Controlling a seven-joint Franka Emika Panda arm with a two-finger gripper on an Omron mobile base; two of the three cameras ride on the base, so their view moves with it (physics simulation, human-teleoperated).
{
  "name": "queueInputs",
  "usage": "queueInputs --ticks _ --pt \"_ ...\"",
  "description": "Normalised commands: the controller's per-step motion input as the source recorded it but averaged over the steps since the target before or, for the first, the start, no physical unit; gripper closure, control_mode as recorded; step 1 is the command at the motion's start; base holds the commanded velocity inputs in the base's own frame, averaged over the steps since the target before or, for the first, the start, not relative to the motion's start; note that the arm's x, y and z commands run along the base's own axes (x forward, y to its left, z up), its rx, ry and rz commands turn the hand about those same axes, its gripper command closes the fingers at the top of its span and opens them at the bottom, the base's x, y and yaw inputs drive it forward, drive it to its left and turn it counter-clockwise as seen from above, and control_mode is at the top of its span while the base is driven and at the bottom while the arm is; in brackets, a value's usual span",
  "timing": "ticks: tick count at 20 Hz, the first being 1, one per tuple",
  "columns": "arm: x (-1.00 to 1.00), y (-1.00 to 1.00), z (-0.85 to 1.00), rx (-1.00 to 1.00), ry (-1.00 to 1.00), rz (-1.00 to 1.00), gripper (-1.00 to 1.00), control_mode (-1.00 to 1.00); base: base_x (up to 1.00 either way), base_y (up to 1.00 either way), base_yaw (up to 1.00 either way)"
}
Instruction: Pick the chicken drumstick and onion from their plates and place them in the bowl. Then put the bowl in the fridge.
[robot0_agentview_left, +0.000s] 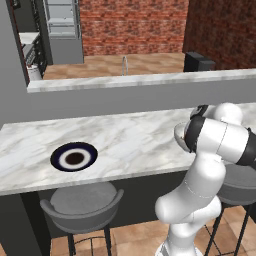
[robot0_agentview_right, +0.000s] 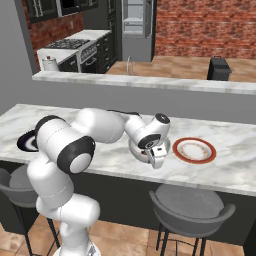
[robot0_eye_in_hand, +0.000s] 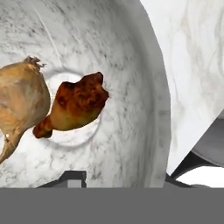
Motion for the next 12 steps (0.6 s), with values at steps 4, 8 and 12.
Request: queueInputs --ticks 4,8,12 --pt "0.0 0.0 -0.07 0.0 0.0 -0.01 1.0 -1.0 0.0 0.0 0.0" --pt "0.0 0.0 -0.04 0.0 0.0 0.0 1.0 -1.0 0.0 0.0 0.0" --pt "0.0 0.03 0.0 0.0 0.0 0.0 1.0 -1.0 0.0 0.0 0.0"
